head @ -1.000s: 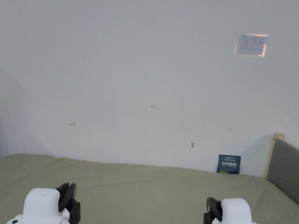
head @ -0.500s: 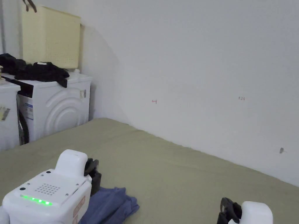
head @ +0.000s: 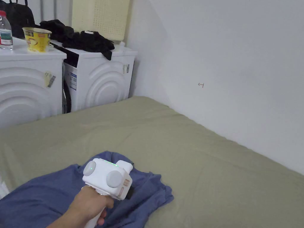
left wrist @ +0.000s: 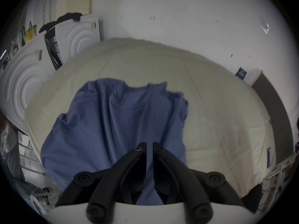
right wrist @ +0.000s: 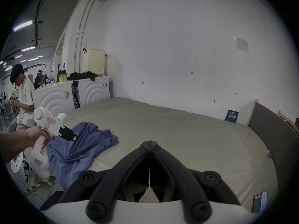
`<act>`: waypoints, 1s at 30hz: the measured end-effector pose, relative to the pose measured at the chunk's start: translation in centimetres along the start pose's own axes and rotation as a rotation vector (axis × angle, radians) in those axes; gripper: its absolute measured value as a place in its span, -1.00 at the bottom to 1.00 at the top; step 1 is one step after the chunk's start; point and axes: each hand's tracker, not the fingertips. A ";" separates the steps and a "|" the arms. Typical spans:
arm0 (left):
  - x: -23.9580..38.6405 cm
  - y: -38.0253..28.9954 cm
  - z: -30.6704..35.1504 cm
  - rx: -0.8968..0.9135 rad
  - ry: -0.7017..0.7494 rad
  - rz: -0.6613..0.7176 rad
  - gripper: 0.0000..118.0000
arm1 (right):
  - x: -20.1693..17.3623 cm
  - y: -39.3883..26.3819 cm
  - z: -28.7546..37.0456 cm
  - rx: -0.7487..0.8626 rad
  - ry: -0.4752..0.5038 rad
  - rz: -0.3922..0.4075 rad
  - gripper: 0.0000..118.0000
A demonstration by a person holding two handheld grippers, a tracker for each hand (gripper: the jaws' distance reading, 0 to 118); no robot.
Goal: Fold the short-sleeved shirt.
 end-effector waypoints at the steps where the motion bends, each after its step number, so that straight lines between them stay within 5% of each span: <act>1: 0.0 0.1 -0.9 -0.004 0.033 -0.033 -0.89 | 0.2 -0.2 -0.1 -0.008 -0.004 0.003 -0.99; 3: 0.1 0.4 -2.0 -0.006 0.066 -0.079 -0.85 | 0.6 -0.5 -0.3 -0.020 -0.016 0.012 -0.99; 4: 0.2 0.5 -2.4 0.005 0.053 -0.077 -0.50 | 0.9 -0.6 -0.5 -0.029 -0.024 0.014 -0.99; 6: 0.1 0.9 -3.7 -0.013 0.017 -0.083 0.73 | 1.3 -0.9 -0.7 -0.041 -0.033 0.008 -0.99; 12: 1.3 0.5 -7.3 -0.095 0.084 -0.134 0.78 | 1.5 -1.5 -1.2 -0.075 -0.046 0.007 -0.99; 14: 1.3 -0.1 -8.8 -0.167 0.186 -0.138 0.62 | 1.3 -1.5 -1.2 -0.081 -0.049 0.021 -0.99; 16: 0.5 -0.9 -10.3 -0.258 0.157 -0.148 -0.01 | 1.3 -1.5 -1.2 -0.085 -0.048 0.023 -0.99; 17: -0.1 -1.1 -9.7 -0.210 0.062 -0.095 -0.16 | 1.3 -1.6 -1.2 -0.087 -0.049 0.023 -0.99; 18: -0.2 -0.9 -9.0 -0.162 0.095 -0.043 -0.72 | 1.4 -1.6 -1.1 -0.088 -0.051 0.024 -0.99; 19: -0.5 -0.7 -8.3 -0.098 0.129 -0.014 -1.00 | 1.5 -1.6 -1.0 -0.087 -0.054 0.025 -0.99; 30: 0.4 1.9 -3.1 0.154 -0.119 0.148 -1.00 | 3.3 -1.8 0.9 -0.074 -0.076 -0.033 -0.99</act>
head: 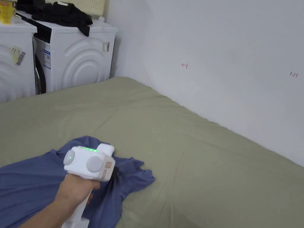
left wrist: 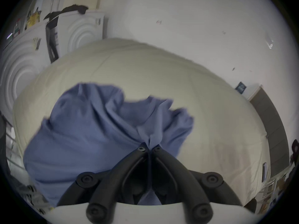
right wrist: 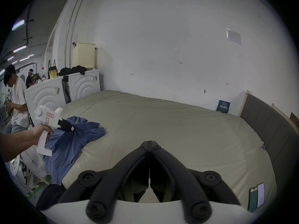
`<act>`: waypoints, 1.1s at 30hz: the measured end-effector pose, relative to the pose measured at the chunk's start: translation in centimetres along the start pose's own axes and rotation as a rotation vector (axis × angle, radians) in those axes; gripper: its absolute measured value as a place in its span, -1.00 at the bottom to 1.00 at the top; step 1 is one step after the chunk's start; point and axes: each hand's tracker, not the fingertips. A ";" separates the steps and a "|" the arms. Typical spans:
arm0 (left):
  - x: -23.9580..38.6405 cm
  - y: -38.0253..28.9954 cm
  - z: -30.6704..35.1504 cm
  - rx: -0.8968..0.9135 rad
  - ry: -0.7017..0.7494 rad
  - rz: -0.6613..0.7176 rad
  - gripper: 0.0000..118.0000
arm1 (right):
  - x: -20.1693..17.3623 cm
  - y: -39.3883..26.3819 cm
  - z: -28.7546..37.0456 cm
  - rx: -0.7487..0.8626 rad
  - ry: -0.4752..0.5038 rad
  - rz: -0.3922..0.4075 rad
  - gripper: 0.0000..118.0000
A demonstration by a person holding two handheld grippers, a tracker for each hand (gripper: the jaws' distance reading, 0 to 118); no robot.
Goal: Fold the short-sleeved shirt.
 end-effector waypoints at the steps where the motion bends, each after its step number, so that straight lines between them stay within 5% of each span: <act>1: 1.0 0.6 0.4 0.003 -0.006 -0.048 -1.00 | 0.3 0.0 0.3 0.004 -0.004 -0.007 -0.99; 12: 13.3 6.5 5.2 0.271 -0.188 -0.212 -1.00 | 4.1 -0.3 3.1 0.043 -0.053 -0.066 -0.99; 24: 42.7 6.3 11.4 0.299 -0.655 -0.430 -1.00 | 10.9 -2.1 7.4 0.064 -0.190 -0.117 -0.99; 33: 57.1 -7.1 -2.0 -0.028 -0.586 -0.635 -1.00 | 17.2 -6.0 9.8 0.010 -0.316 -0.186 -0.99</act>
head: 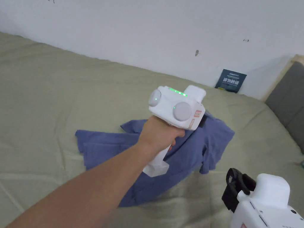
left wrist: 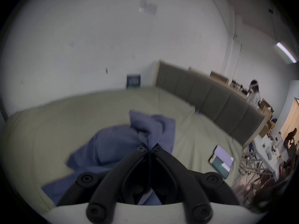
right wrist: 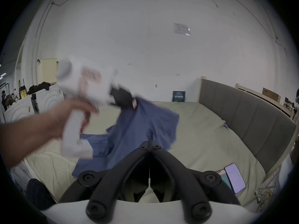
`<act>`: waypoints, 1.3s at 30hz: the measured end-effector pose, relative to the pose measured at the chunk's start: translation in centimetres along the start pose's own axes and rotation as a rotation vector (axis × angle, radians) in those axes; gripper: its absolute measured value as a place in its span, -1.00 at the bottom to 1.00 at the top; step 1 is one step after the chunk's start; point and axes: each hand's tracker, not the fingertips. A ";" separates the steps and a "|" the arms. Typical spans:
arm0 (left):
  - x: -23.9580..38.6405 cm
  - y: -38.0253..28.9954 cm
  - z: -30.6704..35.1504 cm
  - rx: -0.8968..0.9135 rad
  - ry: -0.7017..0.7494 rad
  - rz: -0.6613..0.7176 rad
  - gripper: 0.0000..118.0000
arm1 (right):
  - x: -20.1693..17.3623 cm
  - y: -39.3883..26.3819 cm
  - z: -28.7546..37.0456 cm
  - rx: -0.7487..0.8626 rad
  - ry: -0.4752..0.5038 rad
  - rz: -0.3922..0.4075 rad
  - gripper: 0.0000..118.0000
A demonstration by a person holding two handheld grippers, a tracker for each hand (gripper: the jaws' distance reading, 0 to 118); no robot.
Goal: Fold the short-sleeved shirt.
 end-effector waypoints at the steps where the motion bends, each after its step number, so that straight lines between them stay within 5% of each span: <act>1: 0.1 -1.9 -3.2 -0.055 -0.003 0.014 -1.00 | 0.7 -0.4 0.0 -0.006 -0.016 -0.005 -0.99; 8: 2.3 -9.5 -10.2 -0.208 0.008 0.028 -1.00 | 3.7 -1.7 0.1 -0.040 -0.059 -0.021 -0.99; 9: 2.6 -9.6 -9.6 -0.189 0.016 0.026 -0.85 | 3.9 -1.8 0.2 -0.041 -0.061 -0.025 -0.99; 11: 2.5 -8.9 -7.4 -0.102 0.010 0.032 0.51 | 3.9 -1.9 0.7 -0.041 -0.063 -0.024 -0.99; 12: 2.4 -8.7 -6.1 -0.089 -0.013 0.022 0.82 | 3.8 -1.9 1.0 -0.039 -0.061 -0.022 -0.99; 20: 2.8 -16.6 15.0 0.183 0.140 -0.132 0.75 | 1.0 -3.3 3.5 -0.015 -0.013 -0.029 -0.99; 23: 0.7 -22.4 21.3 0.128 0.160 -0.037 0.55 | -0.9 -4.3 4.1 -0.007 0.002 -0.034 -0.99; 24: -0.2 -24.3 23.0 0.112 0.180 0.023 0.10 | -1.5 -4.6 4.3 -0.010 0.008 -0.036 -0.99; 25: -1.2 -25.5 23.6 0.072 0.236 0.084 -0.72 | -2.1 -5.0 4.4 -0.010 0.019 -0.034 -0.99; 26: -2.3 -26.5 24.5 0.053 0.276 0.126 -0.82 | -2.6 -5.3 4.4 -0.011 0.023 -0.031 -0.99; 28: -5.2 -27.7 25.8 0.038 0.237 0.212 -0.82 | -3.5 -5.9 4.3 -0.033 0.043 -0.029 -0.99; 32: -10.2 -25.4 25.0 0.024 0.324 0.157 -0.83 | -4.4 -6.4 4.0 -0.077 0.060 -0.014 -0.99; 39: -21.5 -17.4 16.3 -0.101 0.386 0.191 -0.85 | -3.8 -6.7 2.8 -0.105 0.054 0.021 -0.99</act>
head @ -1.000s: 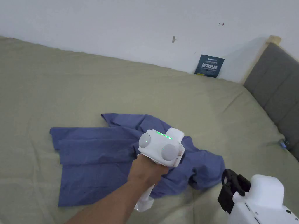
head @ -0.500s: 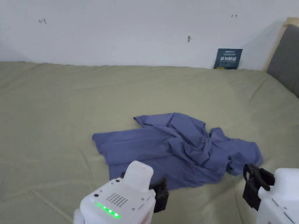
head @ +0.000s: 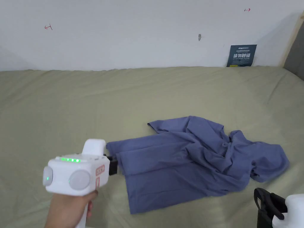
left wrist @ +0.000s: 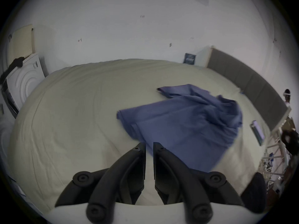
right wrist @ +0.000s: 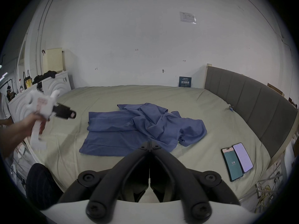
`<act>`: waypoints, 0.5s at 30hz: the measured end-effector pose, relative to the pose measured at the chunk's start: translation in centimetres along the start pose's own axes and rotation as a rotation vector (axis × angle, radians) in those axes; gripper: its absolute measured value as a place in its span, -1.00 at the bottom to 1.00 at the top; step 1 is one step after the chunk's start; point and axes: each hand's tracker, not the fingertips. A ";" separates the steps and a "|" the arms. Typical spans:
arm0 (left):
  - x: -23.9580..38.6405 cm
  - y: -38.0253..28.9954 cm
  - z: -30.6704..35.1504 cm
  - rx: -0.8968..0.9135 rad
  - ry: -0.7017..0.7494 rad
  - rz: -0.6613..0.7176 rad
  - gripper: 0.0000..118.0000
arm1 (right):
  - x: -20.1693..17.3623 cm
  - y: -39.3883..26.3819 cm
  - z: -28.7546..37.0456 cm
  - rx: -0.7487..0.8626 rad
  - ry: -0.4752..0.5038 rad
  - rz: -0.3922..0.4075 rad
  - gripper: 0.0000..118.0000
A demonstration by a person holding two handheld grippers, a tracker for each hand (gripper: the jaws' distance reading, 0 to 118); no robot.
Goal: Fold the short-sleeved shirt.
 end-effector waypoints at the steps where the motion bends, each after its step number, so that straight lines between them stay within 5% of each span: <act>1: -0.6 1.4 -1.9 -0.026 0.032 -0.027 -0.85 | 0.2 -0.1 -0.3 -0.008 -0.003 0.002 -0.99; 4: -2.3 4.2 -6.7 -0.086 0.088 -0.035 -0.78 | 0.9 -0.4 -1.4 -0.032 -0.010 -0.002 -0.99; 5: -2.8 4.8 -7.9 -0.090 0.096 -0.041 -0.46 | 1.1 -0.5 -1.7 -0.039 -0.012 -0.004 -0.99; 7: -3.6 5.8 -10.1 -0.086 0.120 -0.066 0.76 | 1.6 -0.9 -2.4 -0.054 -0.014 -0.006 -0.99; 15: -3.6 6.2 -15.0 -0.208 0.133 -0.030 0.79 | 3.4 -1.6 -3.9 -0.092 -0.043 -0.023 -0.99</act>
